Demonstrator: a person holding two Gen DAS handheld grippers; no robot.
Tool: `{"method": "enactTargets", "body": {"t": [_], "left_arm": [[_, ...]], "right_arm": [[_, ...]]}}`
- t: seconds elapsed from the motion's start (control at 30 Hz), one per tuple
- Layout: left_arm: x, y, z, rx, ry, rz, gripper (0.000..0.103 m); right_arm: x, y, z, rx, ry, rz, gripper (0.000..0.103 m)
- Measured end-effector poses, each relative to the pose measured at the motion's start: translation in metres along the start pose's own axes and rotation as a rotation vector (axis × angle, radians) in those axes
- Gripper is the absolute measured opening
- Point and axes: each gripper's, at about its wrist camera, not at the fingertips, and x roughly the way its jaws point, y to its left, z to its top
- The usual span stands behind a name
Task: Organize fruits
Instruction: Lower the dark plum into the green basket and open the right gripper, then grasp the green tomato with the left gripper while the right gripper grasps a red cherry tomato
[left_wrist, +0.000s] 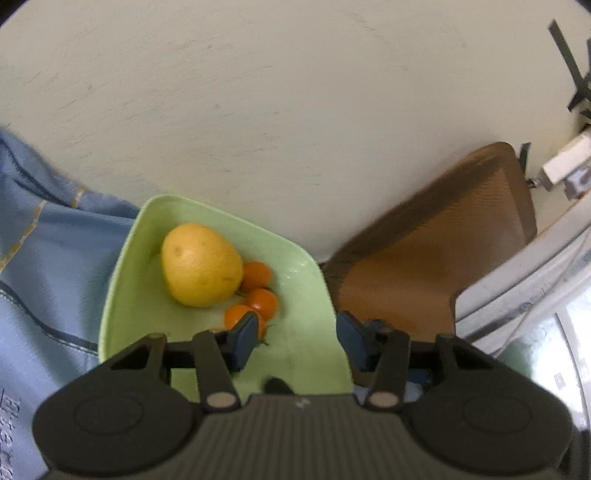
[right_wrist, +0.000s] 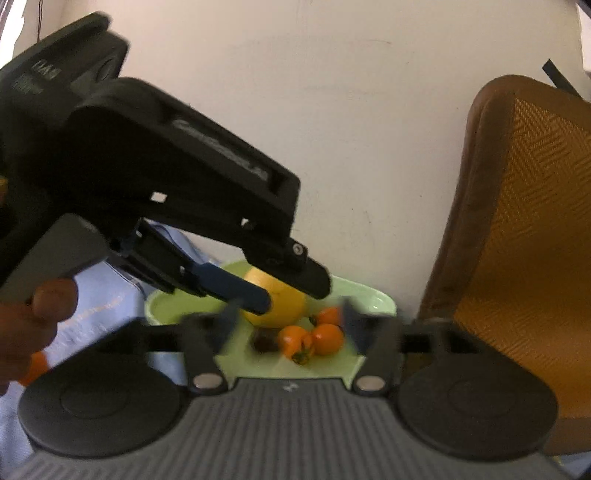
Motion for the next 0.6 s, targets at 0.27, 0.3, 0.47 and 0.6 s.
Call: {"method": "enactTargets", "body": {"t": [0.27, 0.3, 0.47, 0.6], "left_arm": [[-0.056, 0.011, -0.016, 0.016, -0.065, -0.048, 0.047], [-0.072, 0.012, -0.022, 0.026, -0.082, -0.065, 0.048], [-0.164, 0.022, -0.078, 0.125, -0.185, -0.041, 0.05], [-0.207, 0.031, -0.144, 0.207, -0.235, 0.069, 0.05]], "right_arm": [[-0.045, -0.002, -0.002, 0.009, -0.072, -0.035, 0.09], [-0.054, -0.001, -0.004, 0.013, -0.078, -0.034, 0.09], [-0.118, 0.016, -0.016, 0.075, -0.057, 0.055, 0.09], [-0.147, 0.041, -0.043, 0.139, 0.04, 0.153, 0.066]]}}
